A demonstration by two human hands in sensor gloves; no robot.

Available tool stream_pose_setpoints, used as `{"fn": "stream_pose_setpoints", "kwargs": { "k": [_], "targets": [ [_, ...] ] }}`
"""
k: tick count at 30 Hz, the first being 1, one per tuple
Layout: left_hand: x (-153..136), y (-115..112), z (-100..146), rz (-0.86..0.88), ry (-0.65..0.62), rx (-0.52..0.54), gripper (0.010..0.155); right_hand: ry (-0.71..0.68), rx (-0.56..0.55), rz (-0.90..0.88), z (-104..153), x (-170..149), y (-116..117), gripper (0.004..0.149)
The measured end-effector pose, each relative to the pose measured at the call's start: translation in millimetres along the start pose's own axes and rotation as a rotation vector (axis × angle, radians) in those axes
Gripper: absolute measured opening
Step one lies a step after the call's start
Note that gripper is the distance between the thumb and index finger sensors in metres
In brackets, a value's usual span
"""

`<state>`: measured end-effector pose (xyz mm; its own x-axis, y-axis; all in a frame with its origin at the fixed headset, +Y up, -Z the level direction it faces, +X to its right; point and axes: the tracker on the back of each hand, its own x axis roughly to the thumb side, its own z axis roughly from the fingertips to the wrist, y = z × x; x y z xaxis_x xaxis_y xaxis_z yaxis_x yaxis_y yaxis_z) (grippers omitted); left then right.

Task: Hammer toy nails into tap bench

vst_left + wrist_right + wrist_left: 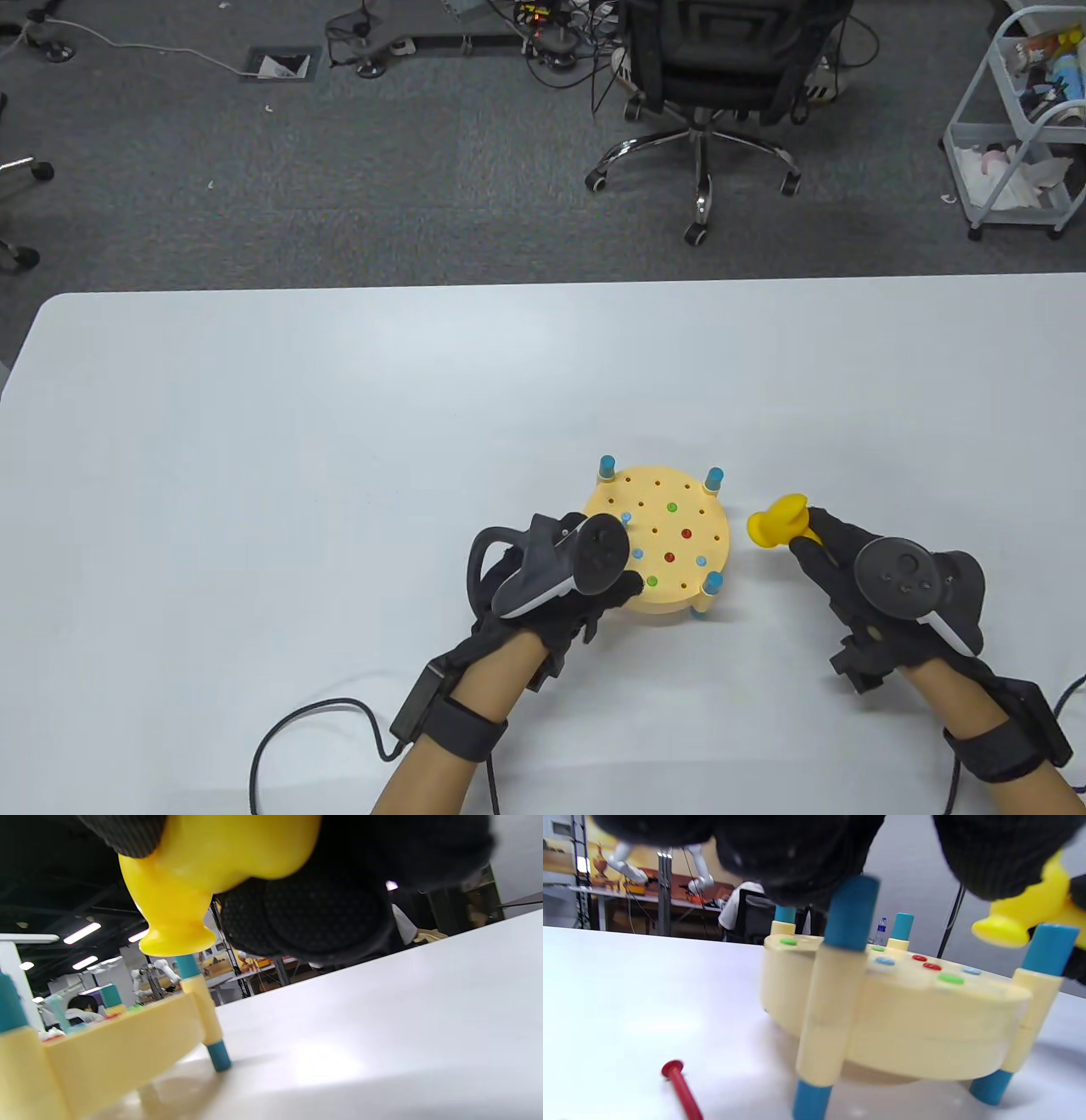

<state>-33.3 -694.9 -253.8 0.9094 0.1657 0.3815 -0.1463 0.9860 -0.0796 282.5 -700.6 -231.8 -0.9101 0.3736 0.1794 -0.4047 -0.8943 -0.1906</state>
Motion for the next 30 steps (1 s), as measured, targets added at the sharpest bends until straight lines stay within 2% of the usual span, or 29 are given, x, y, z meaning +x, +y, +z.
{"fn": "stream_pose_setpoints", "kwargs": {
  "k": [2, 6, 9, 12, 16, 17, 18, 19, 20, 22, 23, 24, 25, 26, 27, 29, 30],
  "targets": [
    [-3.1, -8.4, 3.7, -0.006, 0.007, 0.063, 0.066, -0.053, -0.006, -0.047, -2.9, 13.8, -5.9, 0.067],
    [-9.0, -23.6, 4.8, 0.037, -0.008, 0.121, 0.056, -0.152, 0.070, -0.064, -16.8, 56.4, -8.5, 0.067],
    [-14.5, -28.3, 5.7, 0.109, -0.003, 0.126, 0.056, -0.240, 0.170, 0.033, -31.3, 92.7, 1.0, 0.067],
    [-16.7, -31.6, 7.1, 0.136, -0.015, 0.151, 0.056, -0.229, 0.231, 0.165, -46.0, 124.5, 15.0, 0.067],
    [-20.0, -35.3, 8.9, 0.168, -0.031, 0.183, 0.056, -0.195, 0.101, 0.252, -52.7, 145.8, 34.8, 0.066],
    [-20.1, -35.3, 8.8, 0.174, -0.030, 0.179, 0.056, -0.176, 0.188, 0.403, -54.9, 147.8, 42.8, 0.067],
    [-20.2, -35.6, 8.7, 0.172, -0.031, 0.179, 0.056, -0.175, 0.177, 0.437, -53.1, 149.7, 40.1, 0.068],
    [-20.0, -35.7, 8.9, 0.166, -0.032, 0.180, 0.056, -0.202, 0.137, 0.389, -55.8, 152.7, 36.9, 0.067],
    [-20.0, -35.8, 8.9, 0.165, -0.033, 0.182, 0.056, -0.190, 0.148, 0.377, -56.4, 154.0, 34.4, 0.067],
    [-20.1, -36.0, 8.6, 0.167, -0.033, 0.179, 0.055, -0.192, -0.049, 0.300, -51.5, 155.3, 27.1, 0.067],
    [-20.0, -36.0, 8.5, 0.167, -0.033, 0.178, 0.055, -0.221, -0.013, 0.323, -51.9, 156.1, 33.0, 0.066],
    [-19.9, -36.5, 8.2, 0.163, -0.032, 0.178, 0.055, -0.218, 0.245, 0.479, -53.5, 153.8, 52.8, 0.068],
    [-19.9, -36.7, 8.1, 0.161, -0.032, 0.178, 0.055, -0.141, 0.268, 0.569, -46.8, 155.7, 45.2, 0.069],
    [-19.8, -37.1, 8.0, 0.161, -0.031, 0.179, 0.055, -0.209, 0.142, 0.494, -49.1, 158.0, 40.4, 0.068],
    [-19.8, -37.2, 7.9, 0.162, -0.030, 0.180, 0.055, -0.215, 0.131, 0.439, -51.6, 160.9, 38.5, 0.067],
    [-19.9, -37.2, 7.5, 0.163, -0.030, 0.176, 0.055, -0.179, -0.058, 0.376, -47.6, 162.7, 27.8, 0.067],
    [-19.7, -37.5, 7.4, 0.162, -0.029, 0.176, 0.055, -0.206, -0.074, 0.355, -47.7, 163.6, 34.5, 0.067]
  ]
}}
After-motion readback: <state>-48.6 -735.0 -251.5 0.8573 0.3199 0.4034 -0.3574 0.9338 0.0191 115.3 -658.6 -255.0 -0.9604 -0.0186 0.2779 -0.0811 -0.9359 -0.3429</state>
